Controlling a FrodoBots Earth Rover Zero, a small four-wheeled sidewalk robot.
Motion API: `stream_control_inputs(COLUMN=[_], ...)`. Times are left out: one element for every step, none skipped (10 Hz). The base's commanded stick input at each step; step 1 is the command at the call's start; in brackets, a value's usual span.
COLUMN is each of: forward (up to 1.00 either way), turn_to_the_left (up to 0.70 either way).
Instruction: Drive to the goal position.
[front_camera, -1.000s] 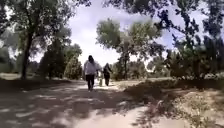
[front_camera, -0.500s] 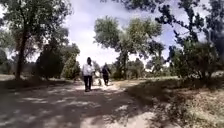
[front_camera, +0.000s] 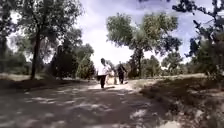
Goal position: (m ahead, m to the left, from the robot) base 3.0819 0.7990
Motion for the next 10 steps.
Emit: stream_control_inputs(forward=[0.70, 0.70, 0.70, 0.70, 0.70, 0.70, 0.70, 0.70, 0.70, 0.70], turn_to_the_left=[-0.01, -0.01, -0.01, -0.01, -0.01, -0.01, -0.01, -0.01, -0.01, -0.01])
